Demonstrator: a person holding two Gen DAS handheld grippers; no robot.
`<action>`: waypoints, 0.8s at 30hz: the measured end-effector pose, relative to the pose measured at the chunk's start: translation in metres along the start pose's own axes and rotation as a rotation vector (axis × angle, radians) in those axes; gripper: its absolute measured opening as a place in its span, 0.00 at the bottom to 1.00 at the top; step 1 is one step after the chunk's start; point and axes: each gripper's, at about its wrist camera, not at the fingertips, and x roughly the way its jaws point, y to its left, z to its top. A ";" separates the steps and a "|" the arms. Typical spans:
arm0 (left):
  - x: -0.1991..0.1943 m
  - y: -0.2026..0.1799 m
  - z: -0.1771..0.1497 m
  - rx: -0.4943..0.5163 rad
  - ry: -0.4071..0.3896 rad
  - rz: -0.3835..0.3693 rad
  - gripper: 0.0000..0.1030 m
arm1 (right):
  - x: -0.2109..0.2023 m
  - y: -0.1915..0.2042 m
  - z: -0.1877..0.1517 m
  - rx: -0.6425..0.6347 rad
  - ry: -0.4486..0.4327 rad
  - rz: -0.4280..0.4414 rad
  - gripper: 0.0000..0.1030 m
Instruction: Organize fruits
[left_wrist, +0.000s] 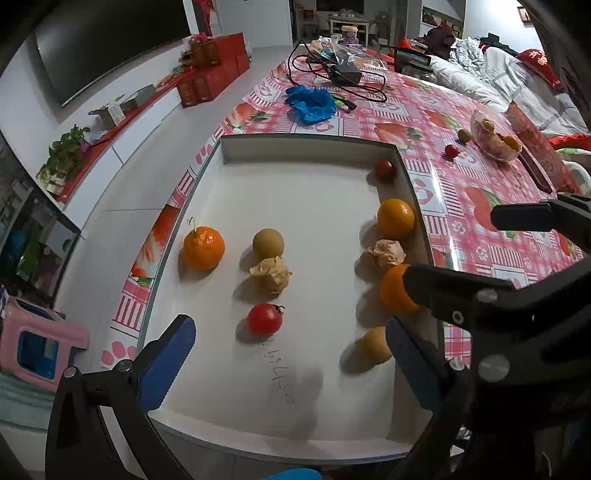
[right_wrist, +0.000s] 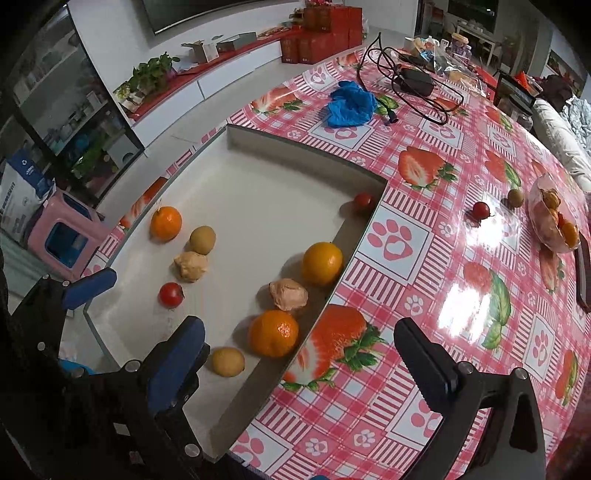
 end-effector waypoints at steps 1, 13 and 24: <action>0.000 0.000 -0.001 0.000 0.000 -0.001 1.00 | 0.000 0.000 0.000 -0.003 0.000 -0.003 1.00; -0.001 -0.001 -0.007 0.004 -0.007 0.009 1.00 | -0.001 0.005 -0.005 -0.037 -0.006 -0.048 1.00; 0.000 -0.004 -0.007 0.021 -0.011 0.010 1.00 | 0.001 0.006 -0.007 -0.071 -0.015 -0.095 1.00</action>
